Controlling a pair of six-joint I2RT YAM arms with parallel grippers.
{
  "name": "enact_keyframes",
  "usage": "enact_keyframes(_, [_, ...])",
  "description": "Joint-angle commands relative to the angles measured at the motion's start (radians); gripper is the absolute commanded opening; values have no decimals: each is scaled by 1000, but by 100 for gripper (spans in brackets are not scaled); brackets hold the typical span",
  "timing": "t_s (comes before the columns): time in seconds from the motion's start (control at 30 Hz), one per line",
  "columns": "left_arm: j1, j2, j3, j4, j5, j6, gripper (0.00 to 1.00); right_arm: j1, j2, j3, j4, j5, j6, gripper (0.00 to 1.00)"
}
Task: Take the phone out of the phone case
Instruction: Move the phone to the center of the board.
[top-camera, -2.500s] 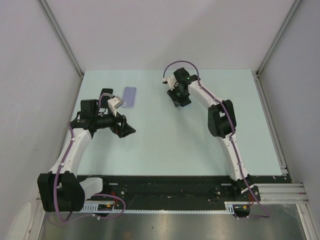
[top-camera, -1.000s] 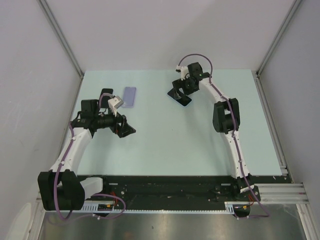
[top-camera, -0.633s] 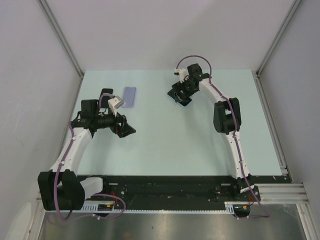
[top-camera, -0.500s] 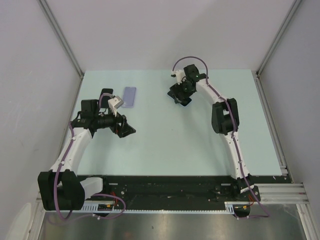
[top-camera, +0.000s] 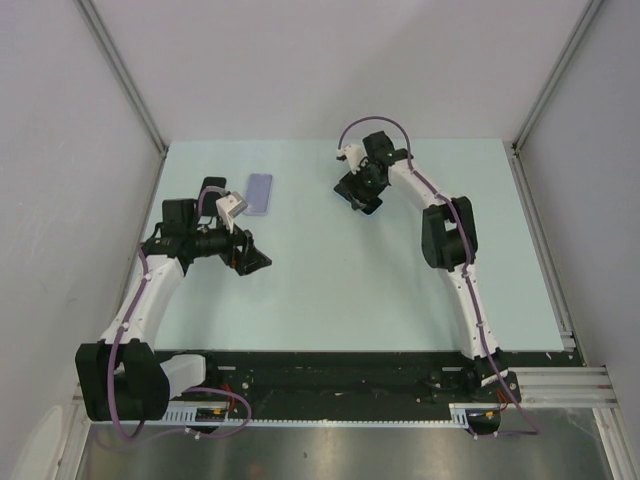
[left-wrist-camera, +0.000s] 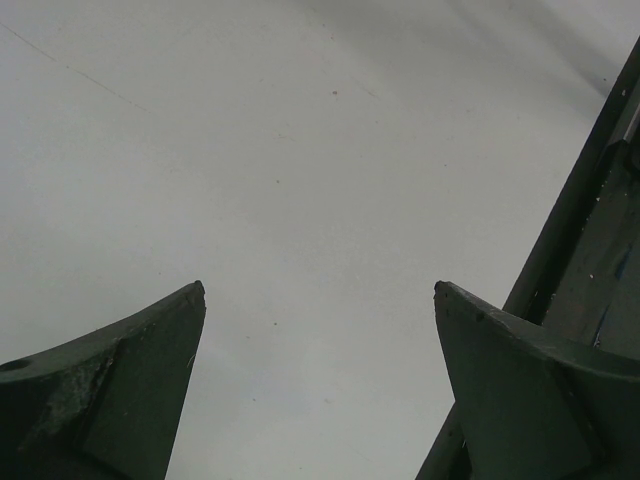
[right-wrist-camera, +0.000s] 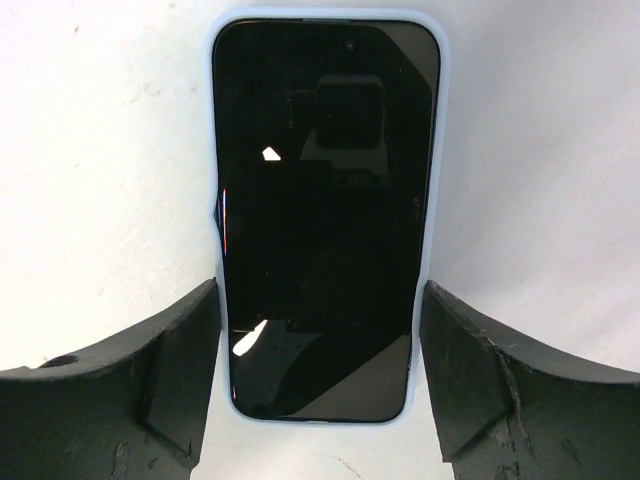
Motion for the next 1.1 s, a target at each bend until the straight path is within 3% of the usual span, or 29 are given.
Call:
enact_keyframes(0.0, [6, -8, -6, 13, 47, 33, 100, 9, -26, -94, -134, 0, -90, 56])
enact_keyframes(0.5, [8, -14, -6, 12, 53, 31, 100, 53, -290, -504, -307, 12, -339, 54])
enact_keyframes(0.73, [6, -12, -6, 13, 50, 31, 100, 68, -242, -440, -340, 26, -333, 75])
enact_keyframes(1.07, [6, -12, -6, 12, 51, 34, 100, 78, -190, -351, -323, 14, -288, 91])
